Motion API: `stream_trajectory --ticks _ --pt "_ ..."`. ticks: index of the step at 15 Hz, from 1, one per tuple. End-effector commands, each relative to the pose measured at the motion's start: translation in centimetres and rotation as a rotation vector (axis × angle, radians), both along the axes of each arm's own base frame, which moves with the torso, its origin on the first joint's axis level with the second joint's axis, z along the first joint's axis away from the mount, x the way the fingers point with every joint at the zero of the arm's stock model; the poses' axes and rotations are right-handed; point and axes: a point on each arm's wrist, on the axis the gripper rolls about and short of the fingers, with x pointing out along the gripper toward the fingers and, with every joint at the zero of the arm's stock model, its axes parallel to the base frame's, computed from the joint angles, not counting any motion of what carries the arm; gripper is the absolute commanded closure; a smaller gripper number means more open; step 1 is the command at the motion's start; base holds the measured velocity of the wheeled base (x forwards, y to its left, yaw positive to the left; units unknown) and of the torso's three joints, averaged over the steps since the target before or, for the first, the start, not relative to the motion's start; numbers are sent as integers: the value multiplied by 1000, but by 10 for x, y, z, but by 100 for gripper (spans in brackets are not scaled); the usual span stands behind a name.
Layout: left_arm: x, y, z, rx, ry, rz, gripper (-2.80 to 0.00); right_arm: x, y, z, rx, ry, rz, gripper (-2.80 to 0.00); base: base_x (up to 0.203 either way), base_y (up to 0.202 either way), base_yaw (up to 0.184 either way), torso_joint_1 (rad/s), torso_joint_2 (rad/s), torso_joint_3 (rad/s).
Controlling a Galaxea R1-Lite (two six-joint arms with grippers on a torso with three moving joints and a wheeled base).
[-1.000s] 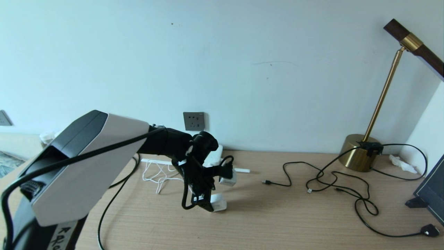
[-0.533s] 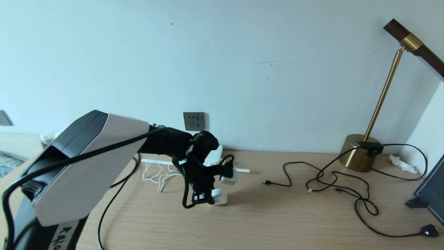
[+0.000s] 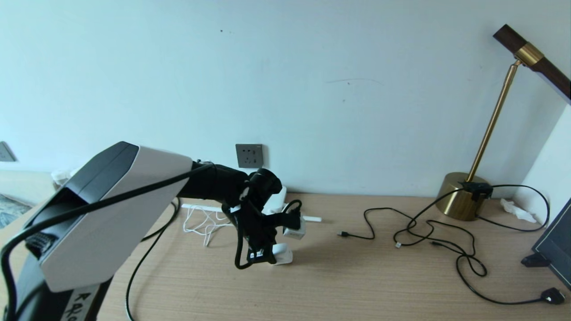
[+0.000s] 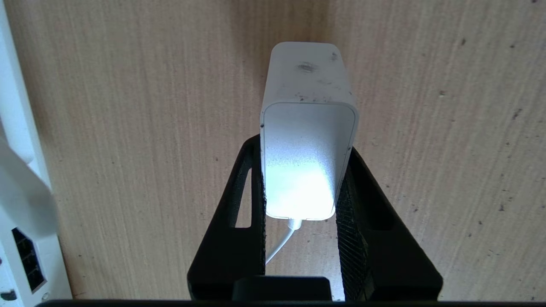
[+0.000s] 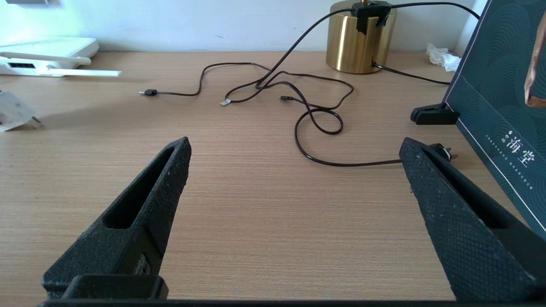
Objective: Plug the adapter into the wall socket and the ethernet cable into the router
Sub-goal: Pick up plug, then align plug and socket
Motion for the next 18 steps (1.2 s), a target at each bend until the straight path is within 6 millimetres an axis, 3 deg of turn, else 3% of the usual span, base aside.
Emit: stream_trajectory --ticks 1,4,7,12,15,18 --pt "-7 2 7 -1 -1 -10 0 0 0 0 0 0 0 -280 0 0 0 0 0 0" --pt "-35 19 24 1 6 -12 0 0 0 0 0 0 0 -280 0 0 0 0 0 0" --pt "-75 49 51 -40 -58 5 0 0 0 0 0 0 -1 -280 0 0 0 0 0 0" --pt "-161 136 104 -236 -142 99 0 0 0 0 0 1 -1 -280 0 0 0 0 0 0" --pt "-196 202 109 -411 -119 313 0 0 0 0 0 0 -1 -280 0 0 0 0 0 0" --pt "-208 226 103 -614 -26 395 0 0 0 0 0 0 0 -280 0 0 0 0 0 0"
